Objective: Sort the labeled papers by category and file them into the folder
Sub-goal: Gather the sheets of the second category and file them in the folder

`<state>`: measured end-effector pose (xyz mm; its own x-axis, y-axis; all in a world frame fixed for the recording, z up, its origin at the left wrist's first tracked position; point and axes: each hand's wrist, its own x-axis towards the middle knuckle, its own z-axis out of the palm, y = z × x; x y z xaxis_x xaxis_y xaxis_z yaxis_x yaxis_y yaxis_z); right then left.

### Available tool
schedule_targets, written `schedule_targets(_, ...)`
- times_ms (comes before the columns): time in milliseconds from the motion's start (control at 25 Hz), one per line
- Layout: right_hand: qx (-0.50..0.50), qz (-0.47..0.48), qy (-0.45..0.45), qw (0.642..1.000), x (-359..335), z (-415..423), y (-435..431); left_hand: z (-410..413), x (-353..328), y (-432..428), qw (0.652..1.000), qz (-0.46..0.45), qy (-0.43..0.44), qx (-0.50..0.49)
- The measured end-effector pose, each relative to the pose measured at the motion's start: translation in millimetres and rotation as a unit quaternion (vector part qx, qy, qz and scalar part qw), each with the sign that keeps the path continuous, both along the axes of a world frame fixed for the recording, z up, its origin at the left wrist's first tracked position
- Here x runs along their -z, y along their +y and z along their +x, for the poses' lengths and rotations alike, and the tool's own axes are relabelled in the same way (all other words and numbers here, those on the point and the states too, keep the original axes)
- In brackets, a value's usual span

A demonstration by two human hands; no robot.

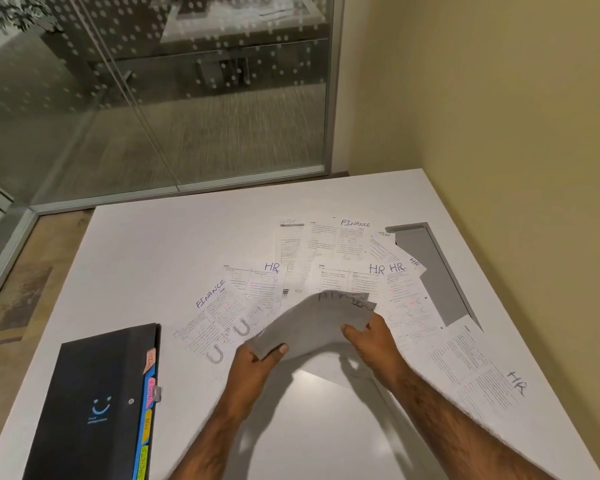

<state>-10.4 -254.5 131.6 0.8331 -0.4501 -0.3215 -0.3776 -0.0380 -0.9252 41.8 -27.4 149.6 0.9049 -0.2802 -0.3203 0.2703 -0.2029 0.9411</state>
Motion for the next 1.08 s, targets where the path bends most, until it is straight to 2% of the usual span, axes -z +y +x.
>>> schedule_targets(240,0.039,-0.029,-0.008,0.999,7.9,-5.6,1.2,-0.1,6.0,-14.5,0.998,0.053,-0.017,-0.006)
schedule_targets(320,0.07,-0.072,0.021,0.995,21.8,-20.7,-9.5,6.2,2.3,-18.7,0.998,0.058,-0.014,-0.013)
schedule_targets(480,0.127,-0.132,0.172,0.968,62.5,-92.6,-40.2,10.7,2.2,-26.4,0.999,0.032,0.011,-0.012)
schedule_targets(600,0.123,-0.272,0.331,0.895,86.2,-145.2,-60.8,5.0,2.2,-34.3,1.0,0.01,0.016,-0.01)
schedule_targets(680,0.115,-0.283,0.386,0.87,87.9,-161.9,-66.5,-2.1,0.8,-42.2,1.0,0.006,0.021,0.006)
schedule_targets(760,0.054,-0.29,0.393,0.871,94.9,-165.2,-63.1,-9.2,-2.0,-47.9,0.999,0.01,0.016,0.027)
schedule_targets(880,-0.081,-0.377,0.356,0.852,108.5,-171.7,-46.6,-15.6,-3.6,-54.1,0.998,0.027,0.017,0.046)
schedule_targets(1000,-0.097,-0.379,0.339,0.856,125.4,-182.0,-36.0,-15.0,-5.0,-55.9,0.998,0.038,0.017,0.049)
schedule_targets(1080,-0.085,-0.414,0.352,0.835,124.0,-190.8,-35.9,-14.4,-8.6,-55.1,0.998,0.041,0.014,0.051)
